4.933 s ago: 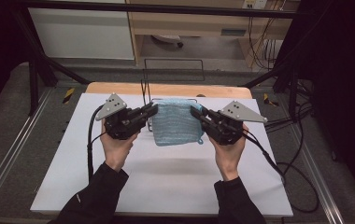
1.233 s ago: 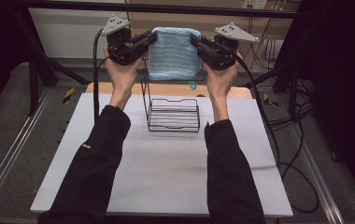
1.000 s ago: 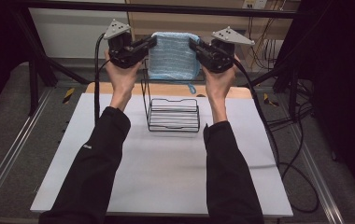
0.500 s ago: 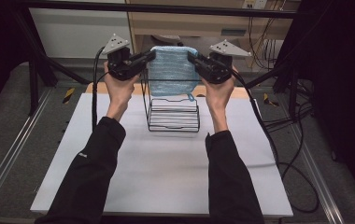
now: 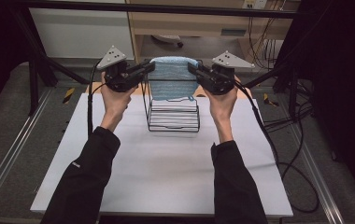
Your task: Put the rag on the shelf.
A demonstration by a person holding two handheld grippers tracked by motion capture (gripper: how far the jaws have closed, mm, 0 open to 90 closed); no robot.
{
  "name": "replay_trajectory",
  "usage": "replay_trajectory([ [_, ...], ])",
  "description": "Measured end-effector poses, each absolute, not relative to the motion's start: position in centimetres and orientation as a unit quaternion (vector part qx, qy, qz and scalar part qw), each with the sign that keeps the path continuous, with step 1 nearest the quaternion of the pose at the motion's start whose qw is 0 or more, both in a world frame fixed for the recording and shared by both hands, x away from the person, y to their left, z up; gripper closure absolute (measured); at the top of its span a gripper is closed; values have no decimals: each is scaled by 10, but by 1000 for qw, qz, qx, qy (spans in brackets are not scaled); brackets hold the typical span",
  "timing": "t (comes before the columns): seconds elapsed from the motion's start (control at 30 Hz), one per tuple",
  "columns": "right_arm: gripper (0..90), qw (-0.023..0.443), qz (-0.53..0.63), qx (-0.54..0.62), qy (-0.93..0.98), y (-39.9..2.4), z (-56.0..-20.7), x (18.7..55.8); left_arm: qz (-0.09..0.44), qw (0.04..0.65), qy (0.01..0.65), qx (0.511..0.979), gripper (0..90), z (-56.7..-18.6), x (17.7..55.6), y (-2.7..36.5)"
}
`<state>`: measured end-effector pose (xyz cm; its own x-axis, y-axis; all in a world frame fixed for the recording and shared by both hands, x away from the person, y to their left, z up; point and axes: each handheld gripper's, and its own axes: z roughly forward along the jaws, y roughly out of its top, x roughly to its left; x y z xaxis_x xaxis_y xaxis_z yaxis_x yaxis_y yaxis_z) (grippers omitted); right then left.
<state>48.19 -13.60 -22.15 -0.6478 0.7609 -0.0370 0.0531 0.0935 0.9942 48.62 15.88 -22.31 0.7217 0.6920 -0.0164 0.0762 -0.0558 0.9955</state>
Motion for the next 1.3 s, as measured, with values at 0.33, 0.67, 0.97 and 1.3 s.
replay_trajectory([
  [0.33, 781, 276, 592, 283, 703, -140, -228, 472, 224, 616, 276, 703, 802, -228, 474, 161],
  [0.67, 638, 258, 580, 277, 721, -142, -230, 462, 213, 595, 275, 725, 807, -239, 465, 161],
  [0.97, 434, 233, 603, 272, 713, -146, -220, 454, 223, 578, 269, 737, 812, -247, 459, 159],
  [1.3, 791, 222, 584, 309, 717, -135, -208, 462, 224, 571, 267, 743, 809, -251, 456, 158],
])
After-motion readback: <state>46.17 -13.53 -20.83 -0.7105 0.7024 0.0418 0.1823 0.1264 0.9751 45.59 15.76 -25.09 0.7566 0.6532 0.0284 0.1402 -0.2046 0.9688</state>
